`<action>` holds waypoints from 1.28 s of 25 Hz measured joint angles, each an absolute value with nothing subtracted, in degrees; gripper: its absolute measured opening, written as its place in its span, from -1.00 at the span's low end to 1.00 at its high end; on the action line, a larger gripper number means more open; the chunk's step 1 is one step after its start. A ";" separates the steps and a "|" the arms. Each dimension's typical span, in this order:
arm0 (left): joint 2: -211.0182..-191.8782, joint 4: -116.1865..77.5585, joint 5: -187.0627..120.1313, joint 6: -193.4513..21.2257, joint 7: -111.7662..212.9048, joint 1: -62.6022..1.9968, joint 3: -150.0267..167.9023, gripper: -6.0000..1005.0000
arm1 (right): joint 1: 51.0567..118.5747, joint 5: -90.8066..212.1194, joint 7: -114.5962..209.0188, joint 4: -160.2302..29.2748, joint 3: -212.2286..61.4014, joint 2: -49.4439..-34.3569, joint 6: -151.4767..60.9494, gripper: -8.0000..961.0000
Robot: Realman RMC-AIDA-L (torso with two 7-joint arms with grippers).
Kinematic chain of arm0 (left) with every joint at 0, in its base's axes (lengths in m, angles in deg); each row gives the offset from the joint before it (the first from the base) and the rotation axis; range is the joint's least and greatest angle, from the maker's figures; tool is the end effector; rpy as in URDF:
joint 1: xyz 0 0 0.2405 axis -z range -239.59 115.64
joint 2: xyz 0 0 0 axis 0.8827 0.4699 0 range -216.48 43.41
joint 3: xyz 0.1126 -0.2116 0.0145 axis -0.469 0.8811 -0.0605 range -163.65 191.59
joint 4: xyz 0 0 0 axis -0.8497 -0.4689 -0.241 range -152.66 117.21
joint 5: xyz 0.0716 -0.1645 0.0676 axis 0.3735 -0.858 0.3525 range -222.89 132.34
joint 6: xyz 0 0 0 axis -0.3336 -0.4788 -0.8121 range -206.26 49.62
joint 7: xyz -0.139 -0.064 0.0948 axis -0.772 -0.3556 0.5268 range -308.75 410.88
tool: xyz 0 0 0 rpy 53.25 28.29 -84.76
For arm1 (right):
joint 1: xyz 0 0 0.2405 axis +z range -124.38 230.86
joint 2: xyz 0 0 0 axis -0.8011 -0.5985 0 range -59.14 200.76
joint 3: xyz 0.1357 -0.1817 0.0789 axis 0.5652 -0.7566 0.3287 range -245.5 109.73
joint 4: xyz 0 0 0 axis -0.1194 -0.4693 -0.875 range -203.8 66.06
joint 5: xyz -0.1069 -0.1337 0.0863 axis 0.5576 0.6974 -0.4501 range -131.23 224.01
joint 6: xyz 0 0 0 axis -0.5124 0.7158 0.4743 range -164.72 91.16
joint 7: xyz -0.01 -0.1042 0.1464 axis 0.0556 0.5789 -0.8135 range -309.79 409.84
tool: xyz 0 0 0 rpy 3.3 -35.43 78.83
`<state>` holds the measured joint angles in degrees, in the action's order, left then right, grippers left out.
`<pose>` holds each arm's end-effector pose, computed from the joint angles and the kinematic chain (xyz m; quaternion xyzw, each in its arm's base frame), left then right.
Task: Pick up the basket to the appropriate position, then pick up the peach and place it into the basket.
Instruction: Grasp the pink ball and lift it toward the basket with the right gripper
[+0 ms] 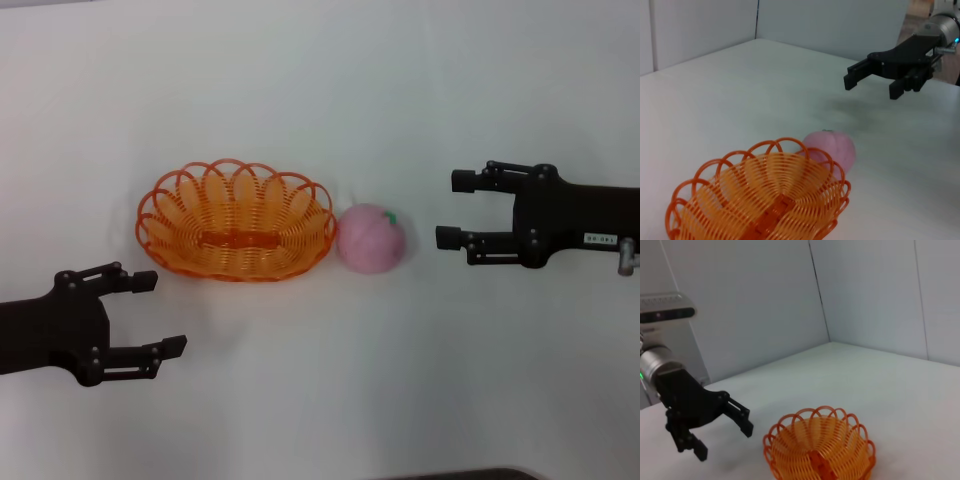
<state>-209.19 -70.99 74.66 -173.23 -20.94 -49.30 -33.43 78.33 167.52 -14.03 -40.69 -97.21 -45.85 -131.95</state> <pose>-0.2766 0.2362 -0.0310 -0.9670 -0.1742 -0.1487 0.1112 0.2679 0.2738 -0.0225 -0.9356 0.2033 0.2561 0.1331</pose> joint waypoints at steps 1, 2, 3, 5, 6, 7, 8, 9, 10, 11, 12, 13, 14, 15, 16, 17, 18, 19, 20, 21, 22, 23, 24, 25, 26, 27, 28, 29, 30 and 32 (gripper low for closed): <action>-209.17 -70.67 74.67 -173.17 -20.70 -49.21 -33.19 0.71 | 78.55 167.51 -14.55 -40.50 -97.35 -45.79 -132.15 0.78; -209.15 -70.40 74.64 -173.12 -20.39 -49.13 -32.90 0.71 | 78.75 167.52 -14.93 -40.19 -97.47 -45.78 -132.37 0.78; -209.15 -70.39 74.55 -173.13 -20.24 -49.15 -32.64 0.71 | 78.86 167.52 -15.21 -39.87 -97.55 -45.78 -132.57 0.78; -209.14 -70.49 74.50 -173.41 -19.86 -49.32 -32.28 0.71 | 78.93 167.52 -15.68 -39.08 -97.71 -45.90 -133.09 0.78; -209.14 -70.58 74.52 -173.55 -19.67 -49.40 -32.09 0.71 | 78.93 167.52 -15.88 -38.80 -97.90 -45.99 -133.25 0.78; -209.14 -70.62 74.57 -173.65 -19.53 -49.43 -31.97 0.71 | 78.94 167.53 -16.09 -38.65 -98.27 -45.97 -133.34 0.78; -209.14 -70.62 74.65 -173.67 -19.49 -49.46 -31.96 0.71 | 78.95 167.52 -16.34 -38.55 -98.88 -45.92 -133.39 0.78; -209.14 -70.62 74.71 -173.68 -19.47 -49.47 -31.96 0.71 | 79.01 167.52 -16.64 -38.55 -99.65 -45.86 -133.39 0.78; -209.14 -70.61 74.75 -173.68 -19.46 -49.49 -31.97 0.71 | 79.05 167.53 -16.93 -38.52 -100.33 -45.80 -133.39 0.78; -209.17 -70.60 74.77 -173.68 -19.45 -49.55 -31.98 0.71 | 79.09 167.53 -17.17 -38.43 -101.08 -45.75 -133.39 0.78; -209.21 -70.60 74.75 -173.69 -19.44 -49.63 -31.97 0.71 | 79.08 167.56 -17.38 -38.17 -101.70 -45.75 -133.30 0.78; -209.25 -70.61 74.70 -173.70 -19.43 -49.71 -31.91 0.71 | 79.03 167.57 -17.44 -37.83 -101.88 -45.79 -133.15 0.78; -209.29 -70.60 74.68 -173.70 -19.42 -49.76 -31.89 0.71 | 78.96 167.60 -17.57 -37.45 -102.00 -45.90 -133.05 0.78; -209.33 -70.59 74.66 -173.70 -19.42 -49.81 -31.88 0.71 | 78.89 167.59 -18.23 -36.95 -101.84 -46.07 -132.79 0.78; -209.35 -70.57 74.67 -173.71 -19.41 -49.82 -31.88 0.71 | 78.88 167.60 -19.49 -36.47 -101.68 -46.21 -132.55 0.78; -209.37 -70.57 74.69 -173.71 -19.41 -49.83 -31.85 0.71 | 79.38 167.60 -24.34 -35.23 -101.55 -46.32 -131.84 0.78; -209.39 -70.57 74.70 -173.72 -19.40 -49.84 -31.82 0.71 | 79.38 167.60 -24.34 -35.23 -101.55 -46.32 -131.84 0.78; -209.39 -70.58 74.66 -173.74 -19.39 -49.84 -31.80 0.71 | 80.03 167.64 -28.74 -34.39 -101.93 -46.21 -131.55 0.78; -209.40 -70.59 74.60 -173.74 -19.39 -49.85 -31.78 0.71 | 80.76 167.74 -32.85 -33.71 -102.44 -46.01 -131.43 0.78; -209.40 -70.61 74.55 -173.75 -19.38 -49.85 -31.77 0.71 | 81.43 168.13 -36.51 -33.12 -102.80 -45.83 -131.44 0.78; -209.42 -70.62 74.55 -173.75 -19.38 -49.85 -31.77 0.71 | 82.25 168.66 -40.36 -32.29 -103.16 -45.60 -131.51 0.78; -209.44 -70.68 74.56 -173.76 -19.36 -49.85 -31.76 0.71 | 83.00 169.58 -43.85 -31.36 -103.37 -45.53 -131.55 0.78; -209.46 -70.73 74.56 -173.76 -19.32 -49.85 -31.75 0.71 | 83.92 170.85 -48.02 -30.20 -103.55 -45.47 -131.58 0.78; -209.50 -70.76 74.53 -173.77 -19.18 -49.85 -31.75 0.71 | 84.89 172.37 -51.78 -29.02 -103.76 -45.47 -131.59 0.78; -209.54 -70.78 74.47 -173.77 -18.95 -49.86 -31.74 0.71 | 85.95 174.10 -55.52 -28.07 -103.94 -45.48 -131.62 0.78; -209.55 -70.78 74.42 -173.77 -18.68 -49.87 -31.73 0.71 | 86.90 175.60 -58.44 -27.17 -104.09 -45.50 -131.70 0.78; -209.60 -70.79 74.42 -173.77 -18.30 -49.89 -31.73 0.71 | 87.99 177.42 -61.57 -26.33 -104.23 -45.57 -132.00 0.78; -209.64 -70.80 74.42 -173.77 -18.07 -49.92 -31.72 0.71 | 89.10 179.15 -64.22 -25.42 -104.49 -45.70 -132.40 0.78; -209.69 -70.80 74.42 -173.77 -17.92 -49.93 -31.73 0.71 | 90.21 180.71 -66.68 -24.53 -104.85 -45.82 -132.80 0.78; -209.74 -70.81 74.40 -173.81 -17.86 -49.95 -31.73 0.71 | 92.25 183.96 -71.35 -21.92 -106.50 -46.21 -133.58 0.79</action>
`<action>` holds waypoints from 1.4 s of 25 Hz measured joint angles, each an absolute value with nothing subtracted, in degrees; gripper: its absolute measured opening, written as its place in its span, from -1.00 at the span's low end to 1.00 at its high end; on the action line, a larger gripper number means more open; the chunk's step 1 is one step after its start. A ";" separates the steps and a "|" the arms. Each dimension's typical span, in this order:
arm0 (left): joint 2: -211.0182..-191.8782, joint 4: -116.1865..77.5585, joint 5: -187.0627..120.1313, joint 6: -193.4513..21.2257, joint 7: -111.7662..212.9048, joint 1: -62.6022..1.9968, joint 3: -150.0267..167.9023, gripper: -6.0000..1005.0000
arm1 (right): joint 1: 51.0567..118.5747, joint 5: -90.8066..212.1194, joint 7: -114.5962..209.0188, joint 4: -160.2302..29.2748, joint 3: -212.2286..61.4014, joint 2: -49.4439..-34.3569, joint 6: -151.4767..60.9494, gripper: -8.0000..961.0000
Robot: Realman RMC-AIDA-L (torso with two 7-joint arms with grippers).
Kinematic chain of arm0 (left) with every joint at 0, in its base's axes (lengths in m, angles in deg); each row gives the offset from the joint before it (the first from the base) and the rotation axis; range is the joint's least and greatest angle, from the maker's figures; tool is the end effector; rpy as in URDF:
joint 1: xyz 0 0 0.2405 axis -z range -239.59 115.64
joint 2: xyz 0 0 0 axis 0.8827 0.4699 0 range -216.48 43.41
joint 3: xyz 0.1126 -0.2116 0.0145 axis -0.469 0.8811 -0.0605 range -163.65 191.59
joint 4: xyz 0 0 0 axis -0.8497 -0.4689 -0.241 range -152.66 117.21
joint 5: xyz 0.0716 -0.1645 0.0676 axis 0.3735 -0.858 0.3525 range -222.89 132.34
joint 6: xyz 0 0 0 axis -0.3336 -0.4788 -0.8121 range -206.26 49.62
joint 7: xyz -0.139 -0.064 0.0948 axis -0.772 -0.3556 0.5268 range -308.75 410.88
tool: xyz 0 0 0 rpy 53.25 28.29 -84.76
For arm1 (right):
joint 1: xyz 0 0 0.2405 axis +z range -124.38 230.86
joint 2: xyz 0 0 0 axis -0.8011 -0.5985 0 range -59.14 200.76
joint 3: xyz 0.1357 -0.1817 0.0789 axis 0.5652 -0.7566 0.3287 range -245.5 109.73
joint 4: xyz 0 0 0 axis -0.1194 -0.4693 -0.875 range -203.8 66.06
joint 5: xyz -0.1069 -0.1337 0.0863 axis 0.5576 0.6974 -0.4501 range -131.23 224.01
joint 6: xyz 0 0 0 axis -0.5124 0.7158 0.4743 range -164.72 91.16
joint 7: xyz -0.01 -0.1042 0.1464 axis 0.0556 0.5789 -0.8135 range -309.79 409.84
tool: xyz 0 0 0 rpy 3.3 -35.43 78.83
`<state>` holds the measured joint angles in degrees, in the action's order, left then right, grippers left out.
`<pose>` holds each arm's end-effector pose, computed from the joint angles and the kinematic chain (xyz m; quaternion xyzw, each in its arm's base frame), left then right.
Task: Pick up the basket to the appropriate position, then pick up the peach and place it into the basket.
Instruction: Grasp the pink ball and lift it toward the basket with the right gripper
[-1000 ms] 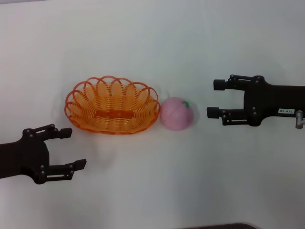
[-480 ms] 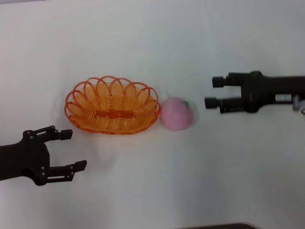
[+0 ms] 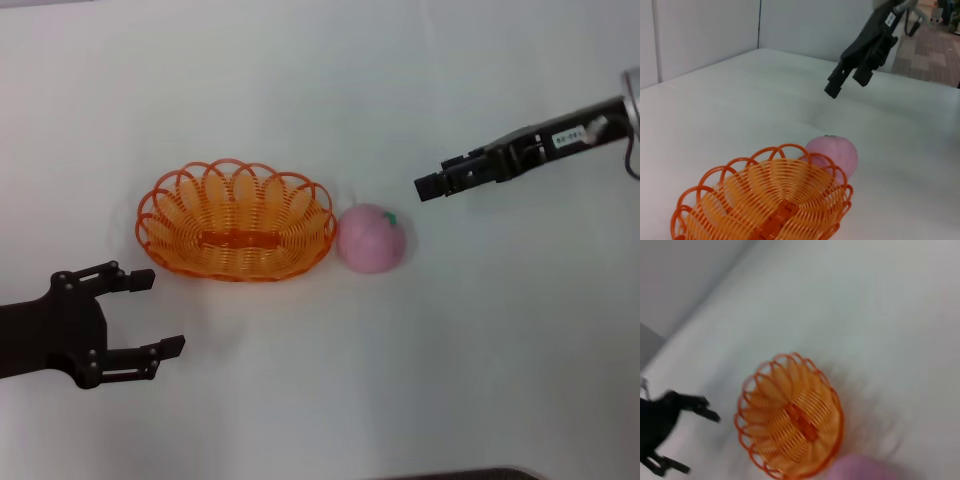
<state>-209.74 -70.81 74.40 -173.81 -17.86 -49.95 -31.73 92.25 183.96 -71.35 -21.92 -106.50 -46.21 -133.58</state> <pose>-0.2774 0.2333 -0.0301 -0.9665 -0.1606 -0.1579 0.1229 0.2235 0.3300 -0.0083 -0.8907 0.4478 0.0705 0.0356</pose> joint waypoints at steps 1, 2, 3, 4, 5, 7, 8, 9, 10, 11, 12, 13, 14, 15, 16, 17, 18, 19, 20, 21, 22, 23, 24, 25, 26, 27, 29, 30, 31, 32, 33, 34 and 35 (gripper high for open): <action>-209.75 -70.81 74.39 -173.83 -17.86 -49.94 -31.73 0.71 | 92.93 185.21 -73.10 -20.76 -107.33 -46.37 -133.74 0.79; -209.75 -70.81 74.39 -173.88 -17.83 -49.94 -31.73 0.71 | 93.88 187.58 -75.72 -18.90 -108.81 -46.66 -133.86 0.79; -209.76 -70.81 74.38 -173.94 -17.79 -49.94 -31.73 0.71 | 94.81 189.73 -77.67 -17.36 -110.07 -46.94 -133.96 0.79; -209.76 -70.81 74.38 -173.95 -17.67 -49.93 -31.74 0.71 | 95.69 191.66 -78.97 -16.29 -110.99 -47.26 -134.19 0.79; -209.76 -70.81 74.38 -173.95 -17.53 -49.93 -31.73 0.71 | 96.75 193.71 -79.84 -15.34 -111.73 -47.62 -134.58 0.79; -209.76 -70.81 74.39 -173.95 -17.25 -49.94 -31.73 0.71 | 98.55 196.61 -80.36 -14.01 -112.94 -48.20 -135.32 0.79; -209.76 -70.81 74.45 -173.95 -17.10 -49.93 -31.73 0.71 | 99.33 197.46 -80.26 -13.43 -113.85 -48.45 -135.50 0.79; -209.76 -70.81 74.53 -173.95 -17.05 -49.93 -31.73 0.71 | 99.97 198.01 -79.98 -12.89 -115.12 -48.69 -135.52 0.79; -209.75 -70.81 74.63 -173.95 -17.02 -49.93 -31.73 0.71 | 100.28 198.03 -79.67 -12.52 -116.48 -48.82 -135.50 0.79; -209.74 -70.81 74.75 -173.95 -17.02 -49.93 -31.73 0.71 | 100.56 197.96 -79.35 -12.16 -117.92 -48.98 -135.49 0.79; -209.70 -70.81 74.79 -173.95 -17.02 -49.93 -31.72 0.71 | 100.78 197.77 -79.01 -11.85 -119.34 -49.15 -135.38 0.79; -209.66 -70.81 74.81 -173.94 -17.02 -49.93 -31.64 0.71 | 100.96 197.42 -78.59 -11.73 -120.25 -49.26 -135.30 0.79; -209.63 -70.81 74.81 -173.95 -17.02 -49.93 -31.52 0.71 | 101.14 196.94 -78.13 -11.65 -121.18 -49.35 -135.20 0.79; -209.61 -70.81 74.79 -174.06 -17.02 -49.93 -31.38 0.71 | 101.18 196.28 -77.61 -11.64 -122.20 -49.39 -135.13 0.79; -209.61 -70.81 74.75 -174.21 -17.02 -49.93 -31.27 0.71 | 101.16 195.65 -77.28 -11.65 -123.40 -49.41 -135.06 0.79; -209.61 -70.81 74.73 -174.34 -17.02 -49.93 -31.24 0.71 | 101.09 195.13 -77.10 -11.65 -124.46 -49.41 -134.93 0.79; -209.60 -70.81 74.71 -174.48 -17.02 -49.93 -31.21 0.71 | 100.97 194.70 -77.07 -11.65 -125.63 -49.44 -134.56 0.79; -209.60 -70.81 74.71 -174.51 -17.02 -49.93 -31.19 0.71 | 100.90 194.33 -77.16 -11.65 -126.76 -49.46 -134.14 0.79; -209.59 -70.81 74.69 -174.52 -17.02 -49.93 -31.19 0.71 | 100.85 193.98 -77.35 -11.67 -127.81 -49.51 -133.66 0.79; -209.58 -70.81 74.68 -174.53 -17.02 -49.94 -31.19 0.71 | 100.80 193.73 -77.53 -11.74 -128.71 -49.55 -133.21 0.80; -209.58 -70.81 74.60 -174.54 -17.02 -49.94 -31.19 0.71 | 100.76 193.47 -77.70 -11.84 -129.67 -49.60 -132.75 0.80; -209.59 -70.81 74.56 -174.54 -17.02 -49.95 -31.19 0.71 | 100.74 193.38 -78.01 -11.91 -130.59 -49.64 -132.12 0.80; -209.61 -70.81 74.54 -174.55 -17.03 -49.98 -31.19 0.71 | 100.72 193.32 -78.41 -11.97 -131.50 -49.69 -131.44 0.80; -209.62 -70.81 74.53 -174.55 -17.03 -49.98 -31.19 0.71 | 100.72 193.32 -78.88 -12.01 -132.31 -49.73 -130.59 0.80; -209.62 -70.81 74.52 -174.56 -17.03 -49.98 -31.19 0.71 | 100.73 193.32 -79.36 -12.07 -132.92 -49.76 -129.89 0.80; -209.63 -70.81 74.47 -174.56 -17.03 -49.99 -31.20 0.71 | 100.76 193.32 -79.88 -12.14 -133.64 -49.81 -129.13 0.80; -209.64 -70.81 74.44 -174.56 -17.03 -50.00 -31.20 0.71 | 100.89 193.24 -80.75 -12.29 -135.26 -49.94 -127.95 0.80; -209.64 -70.81 74.44 -174.56 -17.04 -50.01 -31.21 0.71 | 100.96 193.11 -81.20 -12.34 -136.11 -49.97 -127.44 0.80; -209.65 -70.81 74.44 -174.56 -17.04 -50.01 -31.21 0.71 | 101.05 192.62 -81.70 -12.57 -137.41 -50.00 -126.79 0.81; -209.66 -70.81 74.44 -174.56 -17.04 -50.01 -31.21 0.71 | 101.15 192.01 -82.25 -12.81 -138.66 -50.00 -126.13 0.81; -209.66 -70.81 74.44 -174.56 -17.05 -50.02 -31.21 0.71 | 101.25 191.29 -82.75 -13.10 -140.00 -50.00 -125.68 0.82; -209.67 -70.81 74.44 -174.57 -17.05 -50.02 -31.21 0.71 | 101.35 190.78 -83.06 -13.31 -140.88 -49.99 -125.48 0.82; -209.67 -70.81 74.44 -174.56 -17.05 -50.02 -31.21 0.71 | 101.45 190.38 -83.36 -13.53 -141.79 -50.00 -125.30 0.83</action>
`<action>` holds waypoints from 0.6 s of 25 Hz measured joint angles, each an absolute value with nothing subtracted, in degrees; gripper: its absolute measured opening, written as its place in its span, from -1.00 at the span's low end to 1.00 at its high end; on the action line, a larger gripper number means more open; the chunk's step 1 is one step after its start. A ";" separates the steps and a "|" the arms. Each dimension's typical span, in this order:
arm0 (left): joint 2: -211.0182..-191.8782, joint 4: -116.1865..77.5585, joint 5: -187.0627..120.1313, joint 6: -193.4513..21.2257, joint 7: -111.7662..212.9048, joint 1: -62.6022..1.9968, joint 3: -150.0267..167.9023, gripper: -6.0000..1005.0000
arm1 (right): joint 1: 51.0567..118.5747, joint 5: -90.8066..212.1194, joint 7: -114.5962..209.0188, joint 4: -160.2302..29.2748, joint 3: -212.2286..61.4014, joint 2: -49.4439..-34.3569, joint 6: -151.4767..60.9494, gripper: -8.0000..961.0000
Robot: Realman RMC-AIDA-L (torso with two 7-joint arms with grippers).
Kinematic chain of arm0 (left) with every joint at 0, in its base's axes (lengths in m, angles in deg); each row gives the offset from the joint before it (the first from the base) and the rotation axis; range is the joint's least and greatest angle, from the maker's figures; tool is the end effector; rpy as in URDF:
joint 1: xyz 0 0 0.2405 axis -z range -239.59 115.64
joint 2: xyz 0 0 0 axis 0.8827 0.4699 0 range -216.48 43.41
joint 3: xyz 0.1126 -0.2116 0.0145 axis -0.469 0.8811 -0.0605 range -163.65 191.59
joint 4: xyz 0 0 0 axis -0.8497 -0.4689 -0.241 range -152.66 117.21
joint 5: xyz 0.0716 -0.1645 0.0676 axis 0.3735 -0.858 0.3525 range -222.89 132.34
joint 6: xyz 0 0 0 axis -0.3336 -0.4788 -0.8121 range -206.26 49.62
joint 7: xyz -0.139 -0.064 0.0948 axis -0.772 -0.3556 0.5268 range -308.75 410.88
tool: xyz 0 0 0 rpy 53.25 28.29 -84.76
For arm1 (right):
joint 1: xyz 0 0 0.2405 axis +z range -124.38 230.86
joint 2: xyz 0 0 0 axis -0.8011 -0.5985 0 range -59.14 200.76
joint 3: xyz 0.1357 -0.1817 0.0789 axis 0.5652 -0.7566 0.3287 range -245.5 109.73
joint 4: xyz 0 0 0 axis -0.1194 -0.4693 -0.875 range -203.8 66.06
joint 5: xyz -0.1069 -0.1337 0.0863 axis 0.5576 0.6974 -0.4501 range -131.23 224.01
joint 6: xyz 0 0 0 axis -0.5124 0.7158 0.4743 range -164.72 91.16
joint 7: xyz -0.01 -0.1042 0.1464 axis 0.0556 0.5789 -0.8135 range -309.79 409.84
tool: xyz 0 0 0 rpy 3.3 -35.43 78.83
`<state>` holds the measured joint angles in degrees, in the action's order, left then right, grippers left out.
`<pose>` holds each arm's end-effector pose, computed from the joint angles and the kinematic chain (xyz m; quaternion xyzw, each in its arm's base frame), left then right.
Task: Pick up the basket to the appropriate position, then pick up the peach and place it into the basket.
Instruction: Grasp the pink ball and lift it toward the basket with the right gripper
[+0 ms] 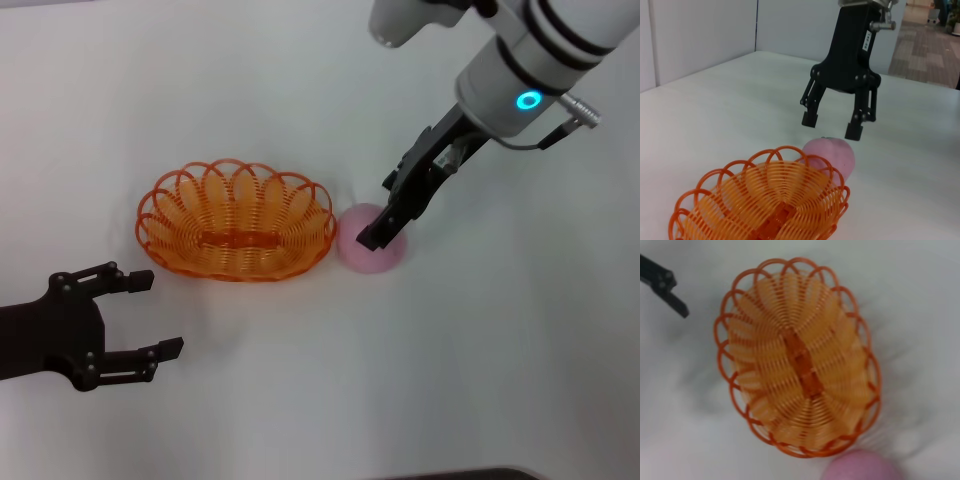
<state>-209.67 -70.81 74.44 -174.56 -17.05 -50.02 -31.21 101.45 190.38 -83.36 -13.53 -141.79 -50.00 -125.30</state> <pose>-0.2773 0.2318 -0.0286 -0.9671 -0.1549 -0.1604 0.1225 0.1643 0.3414 -0.0696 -0.9476 0.2663 -0.1698 0.0483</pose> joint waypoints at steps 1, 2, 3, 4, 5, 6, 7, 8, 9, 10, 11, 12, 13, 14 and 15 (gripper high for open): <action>-209.67 -70.81 74.44 -174.56 -17.05 -50.02 -31.21 0.71 | 101.59 190.24 -83.58 -13.67 -142.42 -49.99 -125.19 0.85; -209.67 -70.81 74.44 -174.56 -17.05 -50.02 -31.21 0.71 | 101.67 190.21 -83.86 -13.79 -143.01 -50.00 -125.00 0.88; -209.67 -70.81 74.44 -174.57 -17.05 -50.02 -31.21 0.71 | 101.75 190.21 -84.11 -13.90 -143.43 -50.01 -124.78 0.90; -209.67 -70.82 74.44 -174.59 -17.05 -50.02 -31.20 0.71 | 101.82 190.21 -84.46 -14.08 -143.88 -50.02 -124.46 0.93; -209.67 -70.84 74.43 -174.63 -17.05 -50.02 -31.21 0.71 | 101.86 190.20 -84.73 -14.22 -144.22 -50.02 -124.16 0.95; -209.67 -70.85 74.43 -174.65 -17.05 -50.02 -31.21 0.71 | 101.90 190.20 -85.00 -14.39 -144.55 -50.03 -123.87 0.97; -209.67 -70.85 74.43 -174.67 -17.05 -50.02 -31.21 0.71 | 101.93 190.19 -85.14 -14.51 -144.74 -50.03 -123.55 0.97; -209.67 -70.86 74.43 -174.67 -17.05 -50.02 -31.21 0.71 | 101.95 190.18 -85.23 -14.61 -144.92 -50.04 -123.22 0.97; -209.67 -70.87 74.42 -174.68 -17.05 -50.02 -31.20 0.71 | 101.95 190.17 -85.28 -14.67 -145.12 -50.04 -122.89 0.97; -209.67 -70.87 74.42 -174.68 -17.05 -50.02 -31.21 0.71 | 101.97 190.17 -85.34 -14.87 -145.39 -50.03 -122.50 0.97; -209.67 -70.88 74.42 -174.69 -17.05 -50.02 -31.20 0.71 | 102.01 190.16 -85.44 -15.09 -145.71 -50.03 -122.08 0.98; -209.67 -70.90 74.42 -174.70 -17.05 -50.02 -31.20 0.71 | 102.06 190.15 -85.67 -15.51 -146.26 -50.04 -121.56 0.98; -209.67 -70.90 74.42 -174.70 -17.05 -50.02 -31.20 0.71 | 102.12 190.14 -85.94 -15.90 -146.89 -50.03 -121.01 0.98; -209.67 -70.90 74.42 -174.71 -17.05 -50.02 -31.20 0.71 | 102.17 190.11 -86.20 -16.28 -147.53 -50.03 -120.54 0.98; -209.67 -70.90 74.42 -174.72 -17.05 -50.02 -31.20 0.71 | 102.21 190.03 -86.52 -16.95 -148.75 -50.03 -119.86 0.98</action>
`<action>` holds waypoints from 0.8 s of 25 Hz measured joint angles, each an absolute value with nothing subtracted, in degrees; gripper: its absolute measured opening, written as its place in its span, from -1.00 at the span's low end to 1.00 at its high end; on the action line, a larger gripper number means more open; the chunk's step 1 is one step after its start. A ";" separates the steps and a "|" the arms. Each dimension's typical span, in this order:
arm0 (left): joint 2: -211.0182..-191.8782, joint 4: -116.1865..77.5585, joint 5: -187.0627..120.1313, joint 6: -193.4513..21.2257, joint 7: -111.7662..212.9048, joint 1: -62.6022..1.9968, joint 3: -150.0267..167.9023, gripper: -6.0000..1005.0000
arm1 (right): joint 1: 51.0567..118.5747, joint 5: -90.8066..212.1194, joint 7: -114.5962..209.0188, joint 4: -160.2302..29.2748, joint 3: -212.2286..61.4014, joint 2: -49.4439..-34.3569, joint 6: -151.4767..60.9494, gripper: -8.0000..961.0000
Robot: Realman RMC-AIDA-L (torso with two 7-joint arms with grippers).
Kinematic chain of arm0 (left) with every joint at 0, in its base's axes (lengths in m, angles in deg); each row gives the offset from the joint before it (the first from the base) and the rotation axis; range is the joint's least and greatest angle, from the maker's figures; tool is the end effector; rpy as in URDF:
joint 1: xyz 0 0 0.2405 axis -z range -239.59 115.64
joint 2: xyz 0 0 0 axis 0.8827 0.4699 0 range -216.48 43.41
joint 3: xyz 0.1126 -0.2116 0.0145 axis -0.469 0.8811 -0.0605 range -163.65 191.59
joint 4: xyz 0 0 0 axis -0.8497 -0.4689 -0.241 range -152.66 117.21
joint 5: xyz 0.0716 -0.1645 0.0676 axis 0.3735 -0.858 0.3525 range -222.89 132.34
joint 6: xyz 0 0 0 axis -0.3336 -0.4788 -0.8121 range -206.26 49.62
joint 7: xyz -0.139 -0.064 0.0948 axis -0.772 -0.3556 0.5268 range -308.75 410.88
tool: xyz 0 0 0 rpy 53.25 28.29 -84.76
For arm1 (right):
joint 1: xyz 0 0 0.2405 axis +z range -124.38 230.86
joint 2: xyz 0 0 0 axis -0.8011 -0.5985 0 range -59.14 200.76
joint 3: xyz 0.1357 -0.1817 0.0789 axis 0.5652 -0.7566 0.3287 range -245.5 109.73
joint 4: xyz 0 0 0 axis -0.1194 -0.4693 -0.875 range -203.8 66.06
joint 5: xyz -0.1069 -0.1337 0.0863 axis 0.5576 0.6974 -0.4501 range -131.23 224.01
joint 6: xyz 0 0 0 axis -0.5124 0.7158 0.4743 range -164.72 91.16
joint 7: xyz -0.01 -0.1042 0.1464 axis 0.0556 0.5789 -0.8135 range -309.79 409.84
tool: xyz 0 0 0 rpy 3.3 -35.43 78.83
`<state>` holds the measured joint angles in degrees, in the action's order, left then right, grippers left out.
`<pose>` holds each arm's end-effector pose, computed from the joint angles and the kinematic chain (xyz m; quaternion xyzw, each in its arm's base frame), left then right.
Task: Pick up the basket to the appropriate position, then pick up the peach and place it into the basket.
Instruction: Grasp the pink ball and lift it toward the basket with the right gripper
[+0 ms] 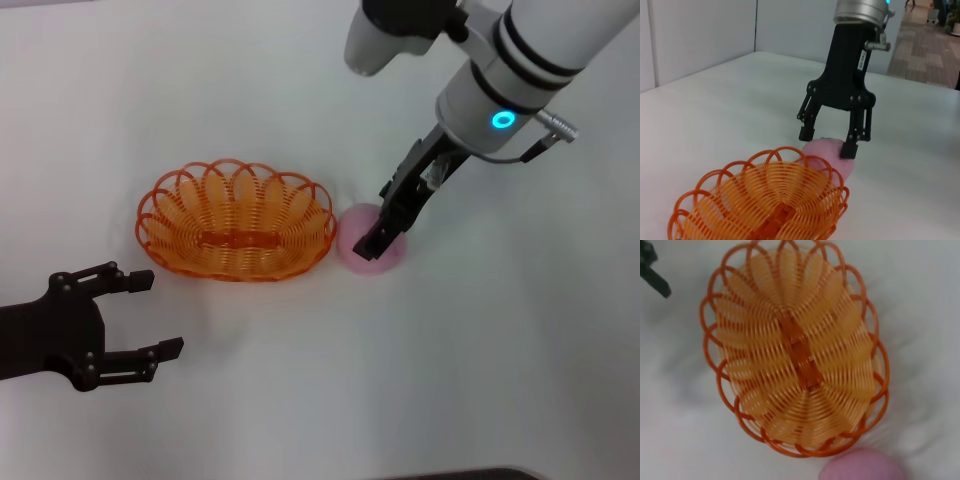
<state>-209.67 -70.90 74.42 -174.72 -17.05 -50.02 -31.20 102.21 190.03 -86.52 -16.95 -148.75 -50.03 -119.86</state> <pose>-0.2769 0.2317 -0.0283 -0.9672 -0.1541 -0.1610 0.1219 0.1707 0.3409 -0.0871 -0.9427 0.2612 -0.1986 0.0602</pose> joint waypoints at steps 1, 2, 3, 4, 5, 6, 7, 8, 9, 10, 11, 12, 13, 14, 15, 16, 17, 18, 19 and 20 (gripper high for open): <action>-209.67 -70.90 74.42 -174.72 -17.05 -50.02 -31.20 0.71 | 102.21 190.03 -86.52 -16.95 -148.75 -50.03 -119.86 0.98; -209.67 -70.90 74.42 -174.73 -17.05 -50.02 -31.20 0.71 | 102.23 189.84 -86.63 -17.22 -149.38 -50.04 -119.57 0.98; -209.67 -70.90 74.42 -174.77 -17.05 -50.02 -31.20 0.71 | 102.26 189.66 -86.71 -17.48 -149.82 -50.04 -119.25 0.98; -209.67 -70.90 74.42 -174.83 -17.05 -50.02 -31.20 0.71 | 102.28 189.51 -86.75 -17.70 -150.16 -50.04 -119.05 0.98; -209.67 -70.90 74.42 -174.95 -17.05 -50.02 -31.20 0.71 | 102.30 189.35 -86.78 -17.91 -150.34 -50.04 -118.83 0.98; -209.67 -70.90 74.42 -175.04 -17.05 -50.02 -31.16 0.71 | 102.33 189.26 -86.80 -18.09 -150.43 -50.04 -118.74 0.98; -209.67 -70.90 74.42 -175.12 -17.05 -50.02 -30.98 0.71 | 102.36 189.19 -86.83 -18.21 -150.45 -50.01 -118.64 0.98; -209.67 -70.90 74.42 -175.18 -17.05 -50.02 -30.81 0.71 | 102.37 189.11 -86.95 -18.24 -150.47 -49.99 -118.56 0.98; -209.67 -70.90 74.42 -175.19 -17.05 -50.02 -30.61 0.71 | 102.37 189.05 -87.06 -18.25 -150.48 -49.97 -118.50 0.98; -209.67 -70.90 74.43 -175.22 -17.05 -50.02 -30.45 0.71 | 102.37 188.98 -87.23 -18.25 -150.48 -49.95 -118.44 0.98; -209.67 -70.90 74.43 -175.25 -17.05 -50.02 -30.35 0.71 | 102.37 188.97 -87.49 -18.25 -150.47 -49.92 -118.41 0.98; -209.67 -70.90 74.43 -175.30 -17.05 -50.02 -30.34 0.71 | 102.37 188.97 -87.72 -18.25 -150.47 -49.90 -118.39 0.98; -209.67 -70.90 74.43 -175.34 -17.05 -50.02 -30.32 0.71 | 102.37 189.03 -88.08 -18.25 -150.47 -49.88 -118.39 0.97; -209.67 -70.90 74.43 -175.37 -17.05 -50.02 -30.32 0.71 | 102.37 189.12 -88.39 -18.25 -150.48 -49.85 -118.39 0.96; -209.67 -70.90 74.43 -175.38 -17.05 -50.02 -30.32 0.71 | 102.37 189.20 -88.58 -18.21 -150.49 -49.83 -118.39 0.95; -209.67 -70.89 74.43 -175.39 -17.05 -50.02 -30.29 0.71 | 102.36 189.21 -88.59 -18.11 -150.48 -49.79 -118.39 0.88; -209.67 -70.90 74.43 -175.41 -17.05 -50.02 -30.22 0.71 | 102.33 189.21 -88.55 -18.03 -150.45 -49.75 -118.39 0.80; -209.67 -70.90 74.43 -175.53 -17.05 -50.02 -30.13 0.71 | 102.28 189.20 -88.43 -18.01 -150.37 -49.73 -118.41 0.72; -209.67 -70.90 74.43 -175.73 -17.05 -50.02 -30.01 0.71 | 102.25 189.16 -88.32 -18.01 -150.31 -49.71 -118.49 0.65; -209.67 -70.90 74.43 -176.02 -17.05 -50.02 -29.92 0.71 | 102.21 189.13 -88.23 -18.01 -150.26 -49.69 -118.61 0.57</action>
